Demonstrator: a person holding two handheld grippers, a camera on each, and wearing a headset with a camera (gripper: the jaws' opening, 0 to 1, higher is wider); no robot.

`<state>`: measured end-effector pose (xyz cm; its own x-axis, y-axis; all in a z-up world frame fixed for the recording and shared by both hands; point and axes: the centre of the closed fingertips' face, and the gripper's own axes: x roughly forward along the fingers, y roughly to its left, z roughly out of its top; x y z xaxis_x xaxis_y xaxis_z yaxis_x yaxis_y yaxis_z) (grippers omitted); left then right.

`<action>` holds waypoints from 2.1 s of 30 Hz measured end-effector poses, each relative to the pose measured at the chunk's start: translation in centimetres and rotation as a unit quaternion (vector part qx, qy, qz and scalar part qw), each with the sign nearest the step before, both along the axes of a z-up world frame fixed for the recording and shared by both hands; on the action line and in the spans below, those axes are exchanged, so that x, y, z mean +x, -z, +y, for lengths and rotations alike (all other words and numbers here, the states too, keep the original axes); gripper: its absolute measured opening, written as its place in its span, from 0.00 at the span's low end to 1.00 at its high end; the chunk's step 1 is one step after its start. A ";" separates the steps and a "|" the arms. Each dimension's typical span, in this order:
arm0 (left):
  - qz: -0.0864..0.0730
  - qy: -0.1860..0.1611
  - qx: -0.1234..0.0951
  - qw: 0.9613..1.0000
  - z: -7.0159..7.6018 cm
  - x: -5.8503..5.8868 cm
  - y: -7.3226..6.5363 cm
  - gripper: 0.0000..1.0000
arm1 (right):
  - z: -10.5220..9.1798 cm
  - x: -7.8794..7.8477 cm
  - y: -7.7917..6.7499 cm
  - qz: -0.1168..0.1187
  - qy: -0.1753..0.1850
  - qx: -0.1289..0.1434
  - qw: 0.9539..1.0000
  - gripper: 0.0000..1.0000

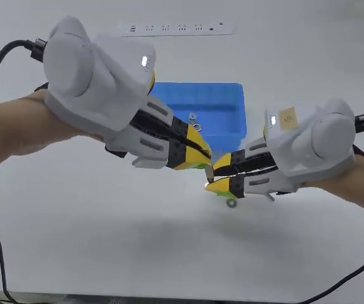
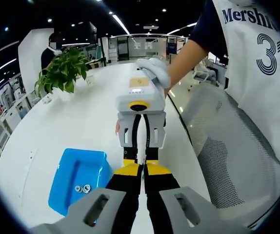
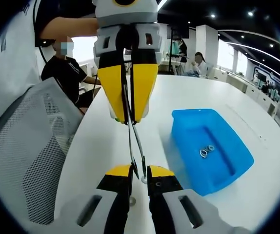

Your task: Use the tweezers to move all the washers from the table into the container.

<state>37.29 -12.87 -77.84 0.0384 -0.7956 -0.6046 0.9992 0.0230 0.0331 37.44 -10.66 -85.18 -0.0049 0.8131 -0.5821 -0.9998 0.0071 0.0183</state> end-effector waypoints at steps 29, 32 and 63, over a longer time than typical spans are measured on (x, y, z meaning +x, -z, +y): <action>0.004 -0.003 -0.003 1.000 -0.4 0.1 0.7 0.06 | -0.2 0.2 1.1 0.016 0.010 0.001 1.000 0.13; 0.008 -0.002 -0.004 1.000 -0.4 0.1 0.7 0.06 | -0.3 0.3 1.1 0.017 0.013 0.002 1.000 0.12; 0.009 0.015 -0.002 1.000 -0.9 0.1 1.0 0.06 | -0.6 0.3 1.5 0.022 0.027 0.006 0.999 0.11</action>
